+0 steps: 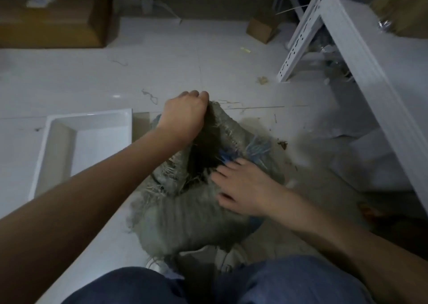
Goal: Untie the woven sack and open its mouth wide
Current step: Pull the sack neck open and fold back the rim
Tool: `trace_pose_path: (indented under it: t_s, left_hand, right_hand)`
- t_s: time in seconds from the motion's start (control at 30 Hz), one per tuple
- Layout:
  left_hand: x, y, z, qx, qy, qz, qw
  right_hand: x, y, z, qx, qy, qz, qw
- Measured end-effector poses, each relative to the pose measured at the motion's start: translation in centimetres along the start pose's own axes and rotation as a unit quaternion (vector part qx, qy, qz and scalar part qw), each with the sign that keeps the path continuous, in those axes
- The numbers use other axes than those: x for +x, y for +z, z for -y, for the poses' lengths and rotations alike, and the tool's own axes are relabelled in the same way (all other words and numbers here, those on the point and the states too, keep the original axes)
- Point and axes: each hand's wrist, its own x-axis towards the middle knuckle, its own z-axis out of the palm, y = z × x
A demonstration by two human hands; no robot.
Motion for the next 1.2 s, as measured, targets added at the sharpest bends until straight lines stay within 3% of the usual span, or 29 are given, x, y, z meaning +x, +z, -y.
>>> trace_pose_path:
  t_s: [0.1, 0.17, 0.33, 0.4, 0.47, 0.5, 0.53, 0.6, 0.7, 0.77, 0.83, 0.9, 0.93, 1.03, 1.2]
  left_hand:
    - [-0.3, -0.8, 1.9, 0.035, 0.001, -0.009, 0.999]
    - [-0.6, -0.9, 2.9, 0.044, -0.003, -0.007, 0.999]
    - [-1.1, -0.9, 4.1, 0.006, -0.050, -0.010, 0.999]
    - [-1.5, -0.9, 4.2, -0.008, -0.074, -0.008, 0.997]
    - [-1.9, -0.8, 4.0, -0.020, -0.092, 0.002, 0.996]
    - [-2.1, -0.7, 4.0, -0.026, -0.100, 0.008, 0.995]
    - [-2.1, -0.6, 3.9, -0.030, -0.105, 0.014, 0.994]
    - [-2.1, -0.4, 3.7, -0.036, -0.113, 0.010, 0.993]
    - [-2.0, -0.7, 3.6, -0.059, -0.125, -0.026, 0.990]
    - [-2.0, -1.3, 4.0, -0.060, -0.124, -0.044, 0.990]
    - [-2.2, -1.6, 4.5, -0.060, -0.120, -0.061, 0.989]
    - [-2.4, -1.5, 4.8, -0.066, -0.115, -0.064, 0.989]
    - [-2.5, -1.3, 4.8, -0.071, -0.114, -0.060, 0.989]
    - [-2.9, -0.5, 3.7, -0.098, -0.109, -0.045, 0.988]
    - [-3.1, -0.2, 3.0, -0.046, -0.092, 0.011, 0.995]
  right_hand:
    - [-3.9, 1.7, -2.7, -0.030, 0.007, 0.042, 0.999]
    - [-6.3, 1.5, -3.9, -0.030, -0.010, 0.024, 0.999]
    - [-9.3, -0.4, -7.1, -0.034, 0.032, -0.111, 0.993]
    - [-9.6, -1.0, -8.4, 0.027, 0.144, -0.169, 0.975]
    - [-9.1, -1.8, -9.1, 0.153, 0.320, -0.211, 0.911]
    - [-8.4, -2.1, -9.4, 0.193, 0.400, -0.190, 0.876]
    - [-7.6, -2.1, -9.9, 0.181, 0.447, -0.137, 0.865]
    - [-6.1, -2.1, -10.8, 0.121, 0.462, -0.011, 0.879]
    - [-4.5, -0.9, -11.5, 0.006, 0.412, 0.122, 0.903]
    - [-4.7, 0.4, -12.0, -0.083, 0.330, 0.195, 0.920]
    - [-5.4, 1.8, -12.6, -0.097, 0.251, 0.168, 0.948]
    - [-5.8, 2.2, -12.4, 0.002, 0.256, 0.120, 0.959]
    - [-5.5, 2.2, -11.6, 0.108, 0.300, 0.089, 0.944]
    - [-3.4, 2.5, -8.1, 0.365, 0.405, -0.008, 0.838]
    - [0.7, 3.0, -7.3, 0.458, 0.467, -0.139, 0.744]
